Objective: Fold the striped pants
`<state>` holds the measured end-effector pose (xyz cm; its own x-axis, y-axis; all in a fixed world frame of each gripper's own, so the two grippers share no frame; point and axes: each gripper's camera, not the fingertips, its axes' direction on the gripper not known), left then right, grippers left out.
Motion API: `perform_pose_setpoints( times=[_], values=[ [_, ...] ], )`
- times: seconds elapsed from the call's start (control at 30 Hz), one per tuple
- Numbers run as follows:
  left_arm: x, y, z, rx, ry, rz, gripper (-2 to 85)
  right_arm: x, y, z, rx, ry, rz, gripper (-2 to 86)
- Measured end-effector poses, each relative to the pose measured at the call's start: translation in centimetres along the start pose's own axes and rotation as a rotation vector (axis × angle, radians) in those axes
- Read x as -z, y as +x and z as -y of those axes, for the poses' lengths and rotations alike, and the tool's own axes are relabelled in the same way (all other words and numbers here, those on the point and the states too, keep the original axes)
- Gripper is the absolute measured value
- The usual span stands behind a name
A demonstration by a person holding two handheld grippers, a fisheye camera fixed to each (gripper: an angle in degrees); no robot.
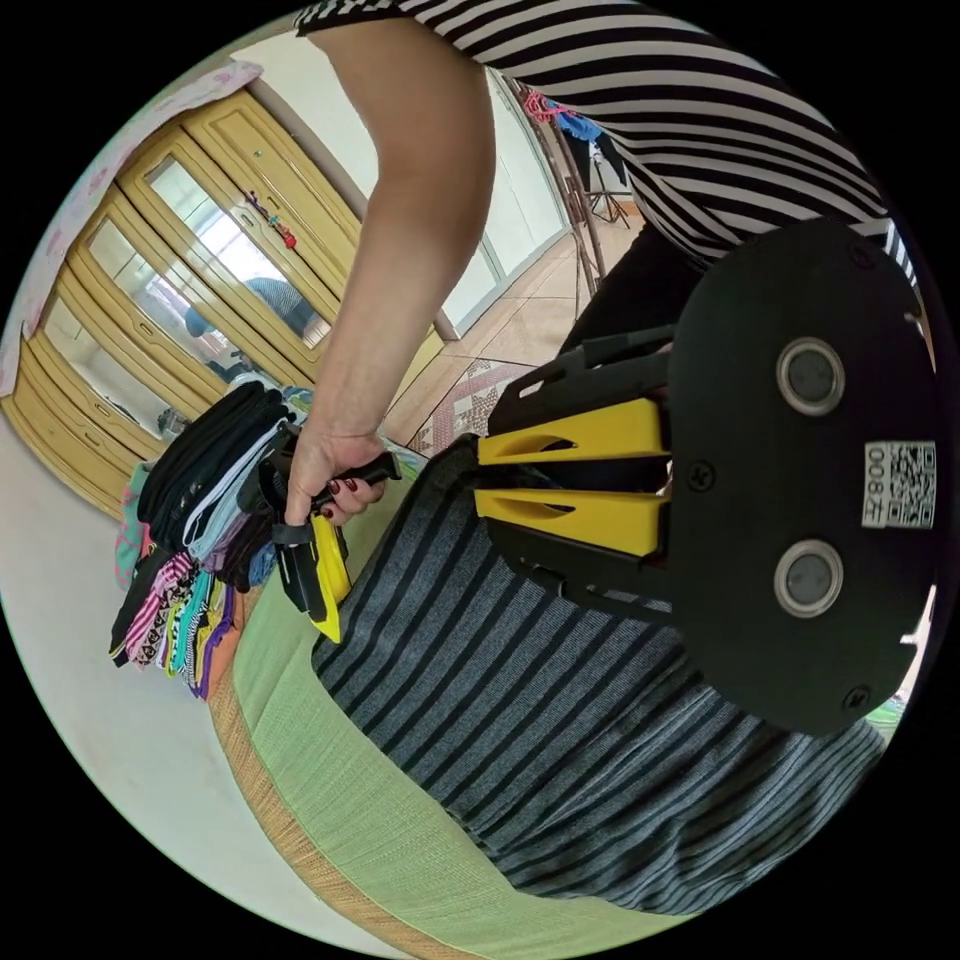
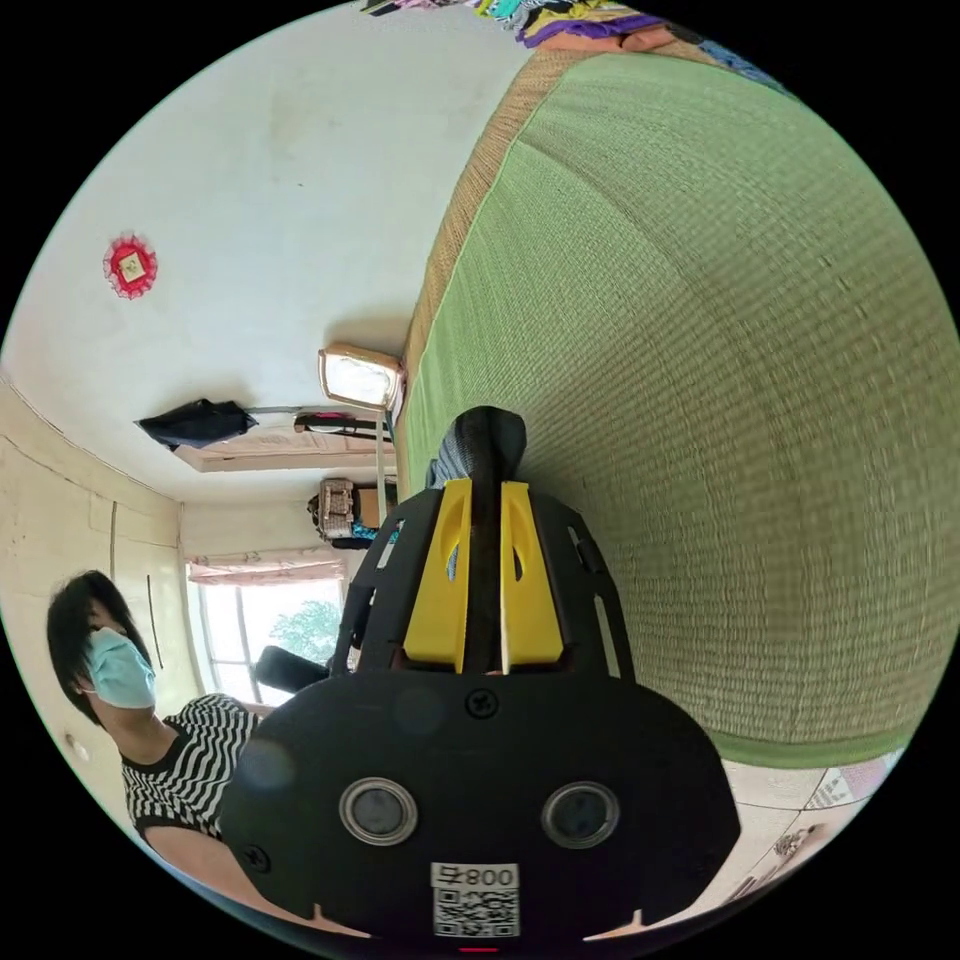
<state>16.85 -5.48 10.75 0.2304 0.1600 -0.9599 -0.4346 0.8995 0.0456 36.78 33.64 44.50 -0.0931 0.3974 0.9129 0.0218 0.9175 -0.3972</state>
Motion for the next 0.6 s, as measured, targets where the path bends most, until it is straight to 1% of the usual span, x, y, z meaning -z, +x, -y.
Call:
perform_pose_setpoints(
  times=[0.13, 0.27, 0.37, 0.43, 0.6],
  values=[
    [3.4, 0.8, -1.4, -0.045, 0.048, -0.050, 3.4, 1.2, -2.6, -2.2, -0.005, 0.085, -0.046, 4.2],
    [7.0, 0.1, -3.6, -0.019, 0.105, -0.119, 3.3, 0.5, -5.3, -3.9, -0.015, 0.142, -0.095, 4.1],
    [11.1, -1.3, -6.5, 0.041, 0.185, -0.183, 3.3, -1.5, -8.3, -4.8, -0.008, 0.180, -0.094, 4.2],
    [15.2, -3.0, -9.3, 0.105, 0.276, -0.243, 3.3, -3.8, -11.2, -5.3, 0.018, 0.203, -0.088, 4.3],
    [24.1, -6.3, -15.8, 0.195, 0.465, -0.273, 3.4, -10.2, -17.3, -5.7, 0.093, 0.217, -0.065, 4.3]
  ],
)
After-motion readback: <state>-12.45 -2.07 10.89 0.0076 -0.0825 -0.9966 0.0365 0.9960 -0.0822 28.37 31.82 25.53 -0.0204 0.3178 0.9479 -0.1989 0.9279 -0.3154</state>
